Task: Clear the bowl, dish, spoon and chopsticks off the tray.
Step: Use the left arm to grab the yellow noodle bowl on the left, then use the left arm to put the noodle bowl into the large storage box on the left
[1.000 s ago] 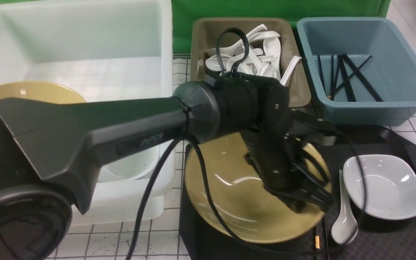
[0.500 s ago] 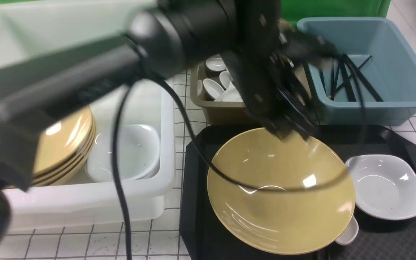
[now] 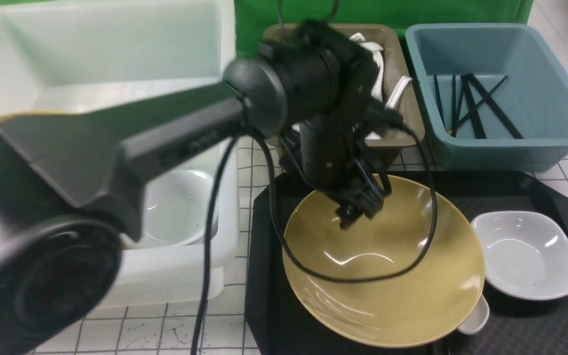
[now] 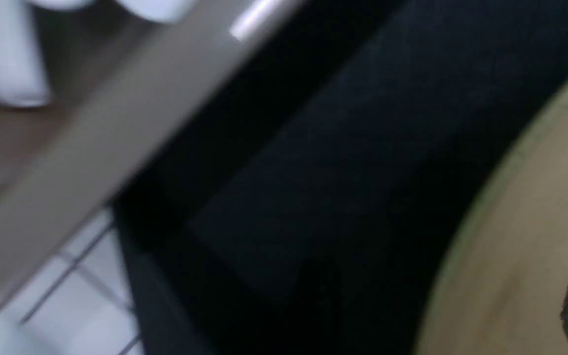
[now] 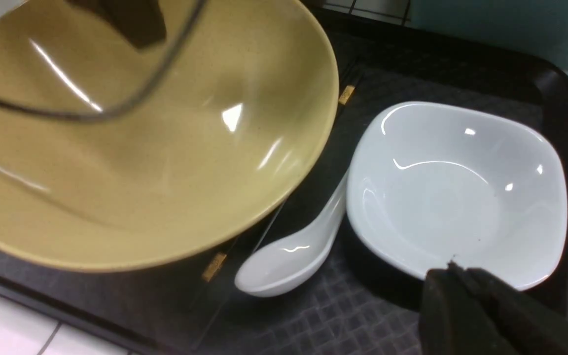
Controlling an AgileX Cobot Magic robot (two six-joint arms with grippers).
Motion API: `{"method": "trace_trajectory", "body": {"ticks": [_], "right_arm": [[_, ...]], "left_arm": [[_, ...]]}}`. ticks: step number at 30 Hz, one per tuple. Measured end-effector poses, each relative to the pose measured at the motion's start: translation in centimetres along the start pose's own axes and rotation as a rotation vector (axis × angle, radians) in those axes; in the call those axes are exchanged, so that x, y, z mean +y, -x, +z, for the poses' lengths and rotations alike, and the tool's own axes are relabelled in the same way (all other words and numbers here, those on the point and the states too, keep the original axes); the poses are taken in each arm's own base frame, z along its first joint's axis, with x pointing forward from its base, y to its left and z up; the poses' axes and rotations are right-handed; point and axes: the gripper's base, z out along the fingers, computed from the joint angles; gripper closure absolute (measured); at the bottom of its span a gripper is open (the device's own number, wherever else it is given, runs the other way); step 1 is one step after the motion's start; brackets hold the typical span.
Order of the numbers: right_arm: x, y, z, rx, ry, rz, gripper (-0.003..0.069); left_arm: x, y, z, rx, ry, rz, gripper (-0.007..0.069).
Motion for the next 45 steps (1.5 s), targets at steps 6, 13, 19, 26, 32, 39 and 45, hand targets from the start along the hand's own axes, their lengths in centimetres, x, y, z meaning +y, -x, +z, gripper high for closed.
{"method": "trace_trajectory", "body": {"ticks": [6, 13, 19, 26, 32, 39, 45], "right_arm": [[0.0, 0.0, 0.0, 0.000, 0.000, 0.000, 0.0613], [0.0, 0.0, 0.0, -0.003, -0.001, 0.000, 0.0608], [0.0, 0.1, 0.0, -0.006, -0.002, 0.000, 0.0606], [0.0, 0.1, 0.0, -0.012, -0.004, 0.000, 0.0599], [-0.1, 0.2, 0.0, -0.017, -0.006, 0.000, 0.0593], [-0.1, 0.2, 0.0, -0.025, -0.008, 0.000, 0.0587], [-0.1, 0.3, 0.0, -0.028, -0.009, 0.000, 0.0581]], "left_arm": [[-0.3, 0.1, 0.7, 0.023, -0.036, 0.091, 0.0345], [-0.5, -0.2, -3.9, -0.046, -0.061, 0.100, 0.0545], [0.7, -0.7, -10.1, -0.244, -0.085, 0.112, 0.0615], [4.6, -3.0, -18.2, -0.560, -0.297, -0.090, 0.0617], [10.2, -11.7, -24.5, -0.730, -0.144, -0.298, 0.0617], [13.0, -26.3, -24.2, -0.864, 0.195, -0.749, 0.0617], [13.1, -33.9, -20.9, -0.885, 0.438, -1.060, 0.0617]]}}
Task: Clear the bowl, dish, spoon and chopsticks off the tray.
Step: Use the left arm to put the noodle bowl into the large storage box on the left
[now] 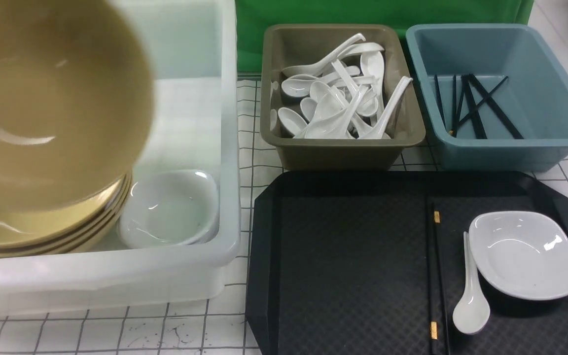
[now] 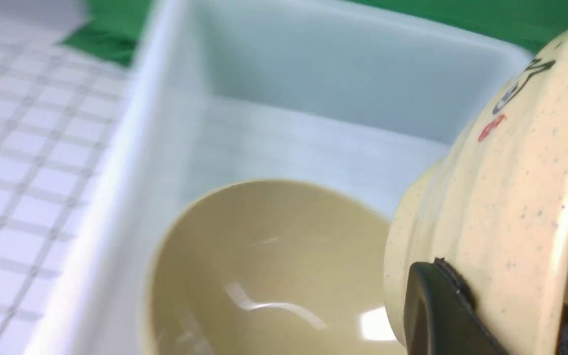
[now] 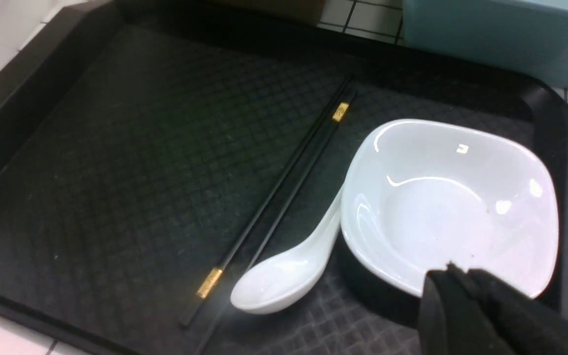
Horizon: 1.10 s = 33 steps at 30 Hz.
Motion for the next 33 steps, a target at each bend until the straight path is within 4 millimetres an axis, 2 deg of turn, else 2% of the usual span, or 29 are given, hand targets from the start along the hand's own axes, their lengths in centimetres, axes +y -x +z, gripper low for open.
{"method": "trace_trajectory", "body": {"ticks": [4, 8, 11, 13, 14, 16, 20, 26, 29, 31, 33], "right_arm": [[0.0, 0.0, 0.0, 0.001, 0.000, 0.000, 0.0580], [0.0, 0.0, 0.0, 0.001, 0.000, 0.000, 0.0580], [0.0, 0.0, 0.0, 0.001, 0.000, 0.000, 0.0577], [0.0, 0.0, 0.0, 0.001, 0.000, 0.000, 0.0575], [0.0, 0.0, 0.0, 0.001, 0.000, 0.000, 0.0573], [0.0, 0.0, 0.0, 0.001, 0.000, 0.000, 0.0572], [0.0, 0.0, 0.0, 0.001, 0.000, 0.000, 0.0571], [0.0, -0.9, 0.6, 0.030, 0.000, 0.036, 0.0565], [0.0, -0.8, 1.0, 0.076, 0.007, 0.063, 0.0560], [0.0, -0.7, 1.2, 0.132, 0.021, 0.070, 0.0558], [0.0, 0.1, 1.8, 0.253, 0.050, 0.077, 0.0554]], "left_arm": [[1.1, -0.4, 2.4, 0.022, 0.030, -0.067, 0.0617], [2.5, -1.4, 6.6, 0.145, 0.063, -0.095, 0.0617], [3.2, -2.5, 8.5, 0.234, 0.089, -0.117, 0.0608], [3.5, -2.8, 9.0, 0.256, 0.105, -0.117, 0.0586], [3.6, -2.8, 9.1, 0.258, 0.112, -0.111, 0.0573], [3.7, -2.7, 9.1, 0.266, 0.126, -0.083, 0.0498], [3.9, -1.8, 8.7, 0.279, 0.160, -0.022, 0.0301], [4.0, 0.1, 7.6, 0.307, 0.234, -0.053, 0.0021], [3.9, 1.1, 7.0, 0.314, 0.251, -0.053, -0.0022], [3.6, 1.5, 6.8, 0.308, 0.243, -0.047, -0.0020], [2.6, 1.6, 6.9, 0.312, 0.210, -0.022, 0.0020]]}}
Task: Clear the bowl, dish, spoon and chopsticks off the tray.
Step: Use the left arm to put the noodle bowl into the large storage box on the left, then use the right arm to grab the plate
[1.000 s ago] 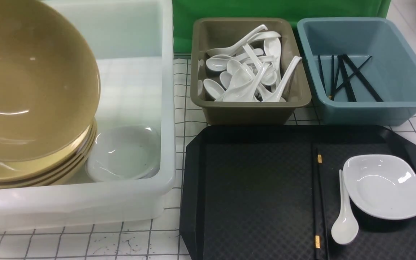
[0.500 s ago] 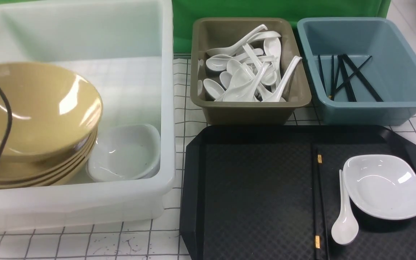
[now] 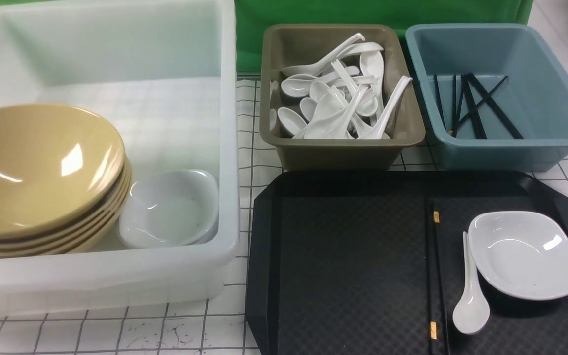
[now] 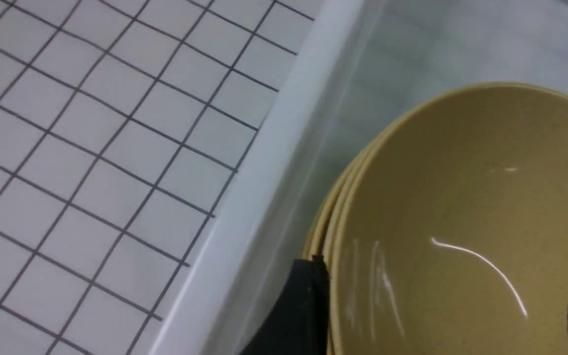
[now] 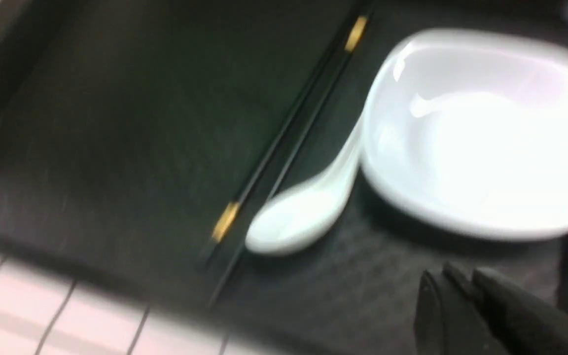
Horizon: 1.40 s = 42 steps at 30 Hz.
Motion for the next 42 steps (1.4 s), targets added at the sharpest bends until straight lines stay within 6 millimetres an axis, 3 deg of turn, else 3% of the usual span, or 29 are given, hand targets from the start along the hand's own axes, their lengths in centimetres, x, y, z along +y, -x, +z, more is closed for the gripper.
{"method": "trace_trajectory", "body": {"ticks": [3, 7, 8, 9, 11, 14, 16, 19, 23, 29, 36, 41, 42], "right_arm": [[0.0, 1.8, 0.2, 0.103, 0.020, -0.004, 0.0551], [-0.6, 4.8, 1.5, 0.189, -0.001, 0.003, 0.0543], [-1.3, 6.0, 2.6, 0.222, -0.041, 0.006, 0.0531], [-1.4, 6.0, 2.8, 0.233, -0.046, 0.001, 0.0529], [-2.5, 7.6, 5.3, 0.274, -0.104, -0.006, 0.0487], [-3.3, 8.4, 8.7, 0.302, -0.115, -0.003, 0.0461], [-3.5, 8.4, 10.3, 0.331, -0.109, -0.001, 0.0473], [-4.0, 7.8, 13.4, 0.417, -0.087, -0.002, 0.0576], [-4.2, 7.4, 15.7, 0.445, -0.071, 0.030, 0.0624], [-3.1, 7.9, 16.9, 0.380, 0.035, 0.065, 0.0624], [-1.0, 8.9, 16.4, 0.380, 0.155, -0.003, 0.0622], [-3.2, 10.7, 12.1, 0.288, 0.059, 0.015, 0.0543], [-3.3, 10.7, 12.0, 0.286, 0.054, 0.017, 0.0532]], "left_arm": [[-1.3, -0.2, 0.0, 0.003, -0.036, 0.052, 0.0097], [-4.1, -1.3, 0.2, 0.019, -0.121, 0.140, 0.0318], [-5.3, -2.0, 0.1, 0.030, -0.161, 0.182, 0.0395], [-5.5, -2.2, 0.0, 0.031, -0.166, 0.189, 0.0408], [-7.8, -3.7, -1.3, 0.014, -0.265, 0.279, 0.0559], [-10.3, -5.6, -4.5, -0.065, -0.407, 0.404, 0.0621], [-10.9, -6.7, -6.1, -0.095, -0.467, 0.462, 0.0629], [-10.3, -8.9, -8.7, -0.151, -0.532, 0.541, 0.0632], [-8.4, -11.7, -9.0, -0.151, -0.523, 0.597, 0.0632], [-6.4, -14.6, -7.4, -0.147, -0.466, 0.636, 0.0632], [-6.4, -14.9, -6.7, -0.215, -0.467, 0.615, 0.0632], [-6.4, -14.9, -6.6, -0.217, -0.470, 0.585, 0.0632], [-6.4, -14.9, -6.6, -0.217, -0.471, 0.585, 0.0633]]}}
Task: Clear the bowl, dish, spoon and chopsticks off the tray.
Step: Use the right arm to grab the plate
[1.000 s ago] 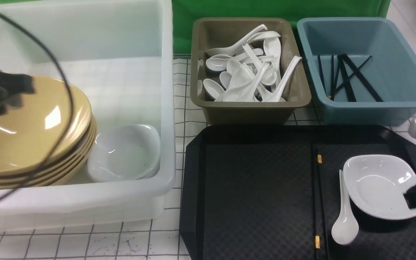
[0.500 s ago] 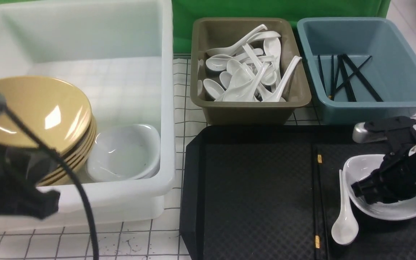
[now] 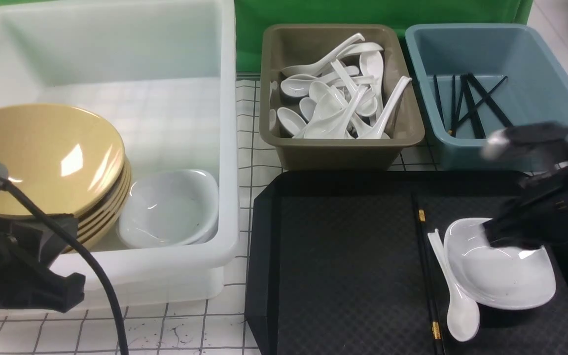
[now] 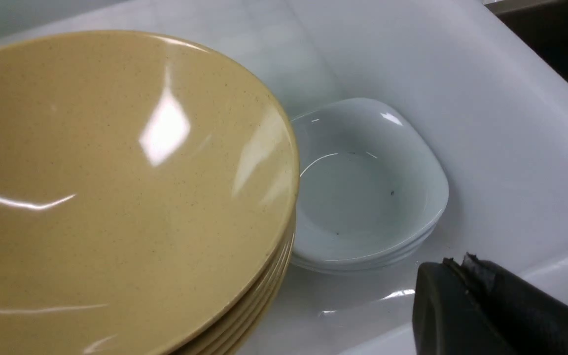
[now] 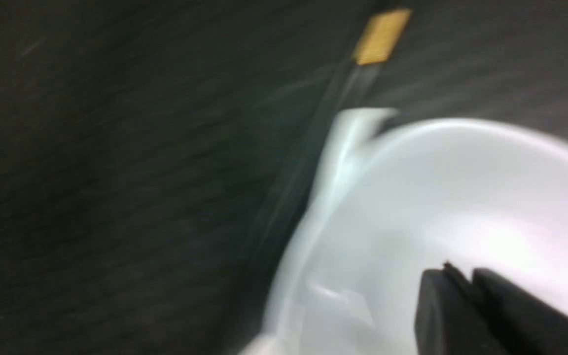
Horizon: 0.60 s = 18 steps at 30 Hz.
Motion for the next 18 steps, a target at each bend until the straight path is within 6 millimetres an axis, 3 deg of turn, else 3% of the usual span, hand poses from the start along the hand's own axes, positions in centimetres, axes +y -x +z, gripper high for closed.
{"method": "trace_trajectory", "body": {"ticks": [4, 9, 16, 18], "right_arm": [[-2.0, -0.3, -0.6, -0.009, -0.056, 0.047, 0.0402], [-3.9, -1.1, 2.1, 0.062, -0.078, 0.111, 0.0238], [-4.8, -1.9, 4.9, 0.154, -0.070, 0.181, 0.0211], [-4.9, -1.9, 4.9, 0.151, -0.070, 0.190, 0.0214]], "left_arm": [[0.0, 0.1, 0.0, -0.010, -0.001, -0.002, 0.0635], [0.0, 0.2, 0.0, -0.017, -0.001, -0.003, 0.0636], [0.0, 0.2, 0.0, -0.017, -0.001, -0.003, 0.0636], [0.0, 0.1, 0.0, -0.016, -0.001, -0.003, 0.0636]]}}
